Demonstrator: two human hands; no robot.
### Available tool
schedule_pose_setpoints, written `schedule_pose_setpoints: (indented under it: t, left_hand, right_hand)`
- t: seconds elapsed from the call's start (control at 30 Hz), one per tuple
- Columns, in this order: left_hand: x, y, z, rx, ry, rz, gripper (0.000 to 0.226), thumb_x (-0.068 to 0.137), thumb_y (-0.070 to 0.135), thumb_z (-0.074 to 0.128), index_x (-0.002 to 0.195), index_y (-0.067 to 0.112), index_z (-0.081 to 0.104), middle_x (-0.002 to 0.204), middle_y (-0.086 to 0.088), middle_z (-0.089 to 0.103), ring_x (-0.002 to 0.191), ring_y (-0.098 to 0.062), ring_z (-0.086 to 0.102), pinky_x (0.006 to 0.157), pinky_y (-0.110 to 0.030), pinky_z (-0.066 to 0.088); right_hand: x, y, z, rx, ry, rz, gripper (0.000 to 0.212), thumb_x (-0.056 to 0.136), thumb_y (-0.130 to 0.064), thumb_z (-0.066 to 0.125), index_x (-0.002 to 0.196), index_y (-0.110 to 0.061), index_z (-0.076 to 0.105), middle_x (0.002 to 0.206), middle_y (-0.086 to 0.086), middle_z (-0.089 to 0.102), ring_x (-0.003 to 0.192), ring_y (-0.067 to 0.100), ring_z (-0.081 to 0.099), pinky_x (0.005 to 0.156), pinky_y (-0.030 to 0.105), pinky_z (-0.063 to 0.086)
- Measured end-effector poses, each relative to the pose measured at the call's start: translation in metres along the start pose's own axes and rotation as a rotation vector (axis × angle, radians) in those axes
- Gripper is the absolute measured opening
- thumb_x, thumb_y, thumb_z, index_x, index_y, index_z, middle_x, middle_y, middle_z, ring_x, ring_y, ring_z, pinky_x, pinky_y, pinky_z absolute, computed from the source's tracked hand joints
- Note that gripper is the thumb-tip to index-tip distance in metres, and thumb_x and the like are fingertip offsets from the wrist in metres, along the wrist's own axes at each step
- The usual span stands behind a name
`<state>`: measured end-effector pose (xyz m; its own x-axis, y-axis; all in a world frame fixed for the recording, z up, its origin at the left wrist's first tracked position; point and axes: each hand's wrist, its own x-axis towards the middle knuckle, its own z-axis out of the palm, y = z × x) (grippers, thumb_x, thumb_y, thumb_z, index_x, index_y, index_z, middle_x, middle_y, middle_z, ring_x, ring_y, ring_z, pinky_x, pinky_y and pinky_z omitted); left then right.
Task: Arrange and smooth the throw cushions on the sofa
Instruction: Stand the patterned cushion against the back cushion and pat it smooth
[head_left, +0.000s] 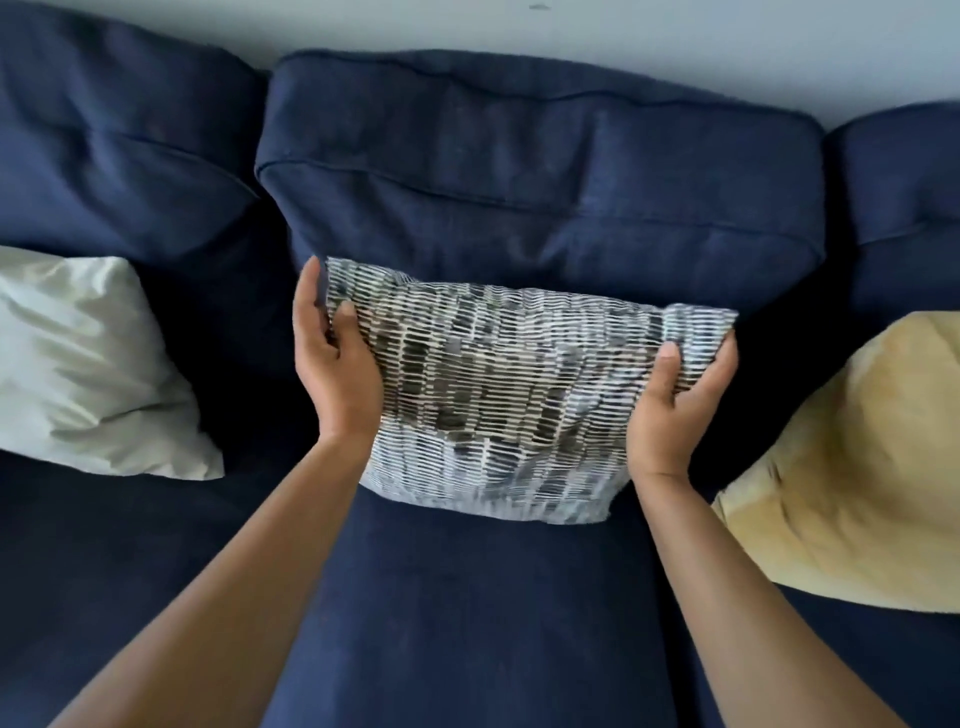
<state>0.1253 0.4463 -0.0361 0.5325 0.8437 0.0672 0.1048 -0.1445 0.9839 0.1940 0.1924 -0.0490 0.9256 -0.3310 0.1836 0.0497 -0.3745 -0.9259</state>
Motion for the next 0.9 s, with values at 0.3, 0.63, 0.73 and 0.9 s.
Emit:
schedule_pose_setpoints:
  t: [0.3, 0.63, 0.73, 0.9]
  left_hand:
    - [-0.001, -0.004, 0.003, 0.283, 0.017, 0.107, 0.06, 0.101, 0.025, 0.053, 0.156, 0.021, 0.029, 0.141, 0.005, 0.047, 0.122, 0.009, 0.045, 0.103, -0.003, 0.029]
    - [-0.012, -0.062, 0.039, 0.975, -0.529, 0.849, 0.057, 0.103, 0.027, 0.034, 0.157, 0.012, 0.027, 0.165, -0.004, 0.025, 0.154, -0.029, 0.014, 0.125, -0.049, -0.007]
    - [0.029, -0.071, 0.029, 1.155, -0.535, 0.774, 0.061, 0.105, 0.041, 0.022, 0.159, 0.015, 0.016, 0.167, -0.001, 0.018, 0.155, -0.023, 0.008, 0.124, -0.045, -0.014]
    - [0.02, -0.065, 0.035, 1.143, -0.471, 0.712, 0.061, 0.106, 0.043, 0.022, 0.16, 0.015, 0.014, 0.168, -0.001, 0.012, 0.155, -0.023, 0.003, 0.123, -0.045, -0.015]
  right_hand:
    - [0.002, 0.01, 0.005, -0.227, 0.181, -0.065, 0.06, 0.098, -0.028, 0.055, 0.15, -0.006, 0.034, 0.14, 0.003, 0.046, 0.128, 0.015, 0.045, 0.108, 0.05, 0.034]
    - [-0.007, 0.025, 0.054, -0.835, -0.504, -0.746, 0.063, 0.102, -0.016, 0.043, 0.158, -0.017, 0.014, 0.167, 0.0, 0.009, 0.153, 0.018, 0.002, 0.122, 0.046, -0.005]
    - [0.036, 0.044, 0.031, -0.965, -0.404, -0.601, 0.058, 0.106, -0.033, 0.031, 0.159, -0.018, 0.01, 0.167, -0.002, 0.007, 0.153, 0.017, 0.001, 0.122, 0.047, -0.004]
    - [0.011, 0.017, 0.034, -0.879, -0.223, -0.549, 0.06, 0.106, -0.035, 0.032, 0.157, -0.008, 0.017, 0.166, 0.009, 0.008, 0.153, 0.023, 0.003, 0.122, 0.054, 0.001]
